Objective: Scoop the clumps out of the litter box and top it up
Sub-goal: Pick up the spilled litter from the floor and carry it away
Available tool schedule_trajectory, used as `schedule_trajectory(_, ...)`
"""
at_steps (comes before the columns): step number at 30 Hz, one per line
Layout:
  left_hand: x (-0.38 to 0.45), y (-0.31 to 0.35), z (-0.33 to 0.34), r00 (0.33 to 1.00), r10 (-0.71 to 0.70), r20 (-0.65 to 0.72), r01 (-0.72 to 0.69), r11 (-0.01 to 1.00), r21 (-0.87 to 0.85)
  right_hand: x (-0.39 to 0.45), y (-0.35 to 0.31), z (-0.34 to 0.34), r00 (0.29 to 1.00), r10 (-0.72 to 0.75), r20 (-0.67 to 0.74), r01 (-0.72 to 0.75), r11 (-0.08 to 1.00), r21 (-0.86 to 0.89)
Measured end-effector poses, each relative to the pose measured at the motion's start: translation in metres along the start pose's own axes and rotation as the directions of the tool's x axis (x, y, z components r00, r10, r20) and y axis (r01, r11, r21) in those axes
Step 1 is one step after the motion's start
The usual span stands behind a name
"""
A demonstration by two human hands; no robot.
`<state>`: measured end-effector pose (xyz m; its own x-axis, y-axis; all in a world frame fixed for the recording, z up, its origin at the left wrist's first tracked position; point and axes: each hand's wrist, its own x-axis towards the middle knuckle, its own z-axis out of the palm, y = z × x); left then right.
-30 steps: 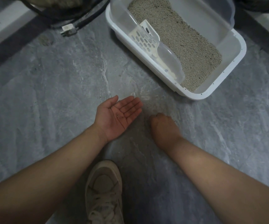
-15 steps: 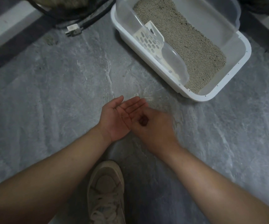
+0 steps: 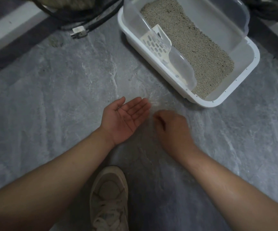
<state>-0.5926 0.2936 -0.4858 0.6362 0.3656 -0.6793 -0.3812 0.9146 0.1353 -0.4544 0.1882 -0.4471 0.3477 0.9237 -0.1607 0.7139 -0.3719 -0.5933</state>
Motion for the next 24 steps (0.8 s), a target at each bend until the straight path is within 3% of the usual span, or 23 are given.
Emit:
schedule_trajectory(3,0.001,0.0,-0.005,0.999,0.017,-0.031,-0.017,1.0,-0.009,-0.006,0.035,-0.002,0.974,0.101,0.205,-0.06,0.978,-0.201)
schedule_trajectory(6,0.002,-0.002,-0.006,0.998,0.02,-0.052,-0.02,1.0,0.006,-0.011,0.048,0.006,0.934,0.068,0.351,0.077,0.921,-0.382)
schedule_trajectory(10,0.002,-0.003,-0.006,0.998,0.02,-0.06,-0.019,1.0,0.023,-0.011,0.058,0.019,0.933,-0.107,0.343,0.26,0.86,-0.439)
schedule_trajectory(15,0.002,-0.005,-0.007,0.997,0.022,-0.072,-0.02,0.999,0.026,-0.012,0.066,0.025,0.906,-0.252,0.339,0.384,0.828,-0.41)
schedule_trajectory(20,0.002,-0.007,-0.006,0.997,0.022,-0.078,-0.02,0.999,0.031,-0.013,0.062,0.023,0.901,-0.278,0.332,0.393,0.848,-0.357)
schedule_trajectory(24,0.001,-0.008,-0.007,0.997,0.018,-0.08,-0.016,0.999,0.03,-0.013,0.059,0.022,0.889,-0.268,0.371,0.416,0.812,-0.41)
